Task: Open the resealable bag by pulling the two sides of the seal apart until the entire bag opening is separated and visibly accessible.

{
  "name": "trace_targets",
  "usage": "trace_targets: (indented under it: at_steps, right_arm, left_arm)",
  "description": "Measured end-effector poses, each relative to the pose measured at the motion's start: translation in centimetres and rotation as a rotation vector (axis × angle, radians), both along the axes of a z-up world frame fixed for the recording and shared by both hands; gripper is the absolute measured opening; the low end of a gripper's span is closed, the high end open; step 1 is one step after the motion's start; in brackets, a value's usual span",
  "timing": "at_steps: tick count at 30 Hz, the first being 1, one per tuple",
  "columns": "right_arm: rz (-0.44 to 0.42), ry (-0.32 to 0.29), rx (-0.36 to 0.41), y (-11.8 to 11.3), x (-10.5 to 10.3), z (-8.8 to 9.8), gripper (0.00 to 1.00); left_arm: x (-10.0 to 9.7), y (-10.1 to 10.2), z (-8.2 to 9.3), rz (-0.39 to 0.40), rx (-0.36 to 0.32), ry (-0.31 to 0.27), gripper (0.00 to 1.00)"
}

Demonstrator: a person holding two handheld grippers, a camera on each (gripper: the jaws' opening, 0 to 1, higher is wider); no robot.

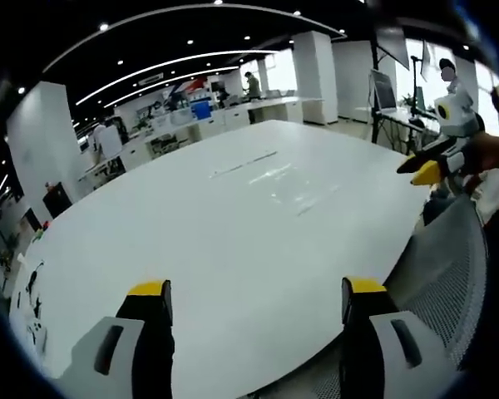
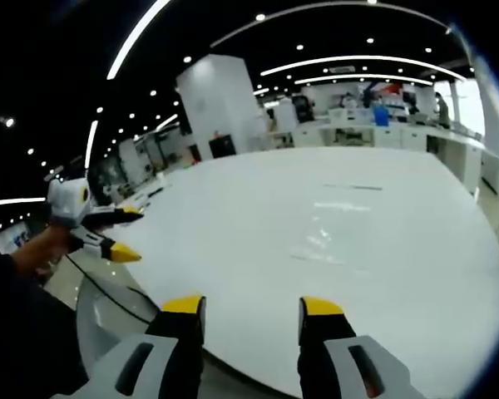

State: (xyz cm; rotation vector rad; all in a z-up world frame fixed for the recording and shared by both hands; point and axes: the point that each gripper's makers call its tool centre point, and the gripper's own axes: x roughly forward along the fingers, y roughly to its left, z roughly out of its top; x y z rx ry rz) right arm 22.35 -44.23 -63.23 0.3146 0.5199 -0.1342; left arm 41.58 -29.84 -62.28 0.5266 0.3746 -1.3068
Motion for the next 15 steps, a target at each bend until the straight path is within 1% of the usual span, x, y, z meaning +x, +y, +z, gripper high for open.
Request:
trace_targets:
  at_steps: [2, 3, 5, 8, 10, 12, 14, 15]
  right_arm:
    - [0.005, 0.001, 0.001, 0.01, 0.08, -0.08, 0.42]
    - [0.004, 0.0, 0.002, 0.01, 0.1, -0.05, 0.42]
    - [0.0, -0.001, -0.003, -0.11, 0.01, -0.04, 0.42]
    - [-0.013, -0.005, -0.002, -0.36, -0.03, 0.01, 0.42]
    - [-0.018, 0.0, 0.002, -0.39, -0.05, -0.04, 0.42]
    - [-0.034, -0.005, -0.001, -0.66, -0.06, 0.04, 0.42]
    - [-0.039, -0.009, 0.003, -0.75, -0.09, 0.09, 0.42]
    - [-0.04, -0.01, 0.003, -0.8, -0.1, 0.1, 0.42]
  left_arm:
    - [0.07, 0.25, -0.45, 0.016, 0.005, 0.035, 0.82]
    - [0.06, 0.28, -0.47, 0.016, 0.006, 0.036, 0.82]
    - [0.51, 0.48, -0.57, 0.042, 0.01, 0.024, 0.81]
    - [0.55, 0.6, -0.74, 0.042, 0.011, 0.041, 0.79]
    - [0.54, 0.62, -0.74, 0.043, 0.012, 0.041, 0.79]
    - [0.71, 0.7, -0.76, 0.06, 0.014, 0.039, 0.78]
    - [0.72, 0.4, -0.67, 0.051, 0.009, 0.044, 0.78]
    - [1.01, 0.44, -0.56, 0.067, 0.009, 0.035, 0.78]
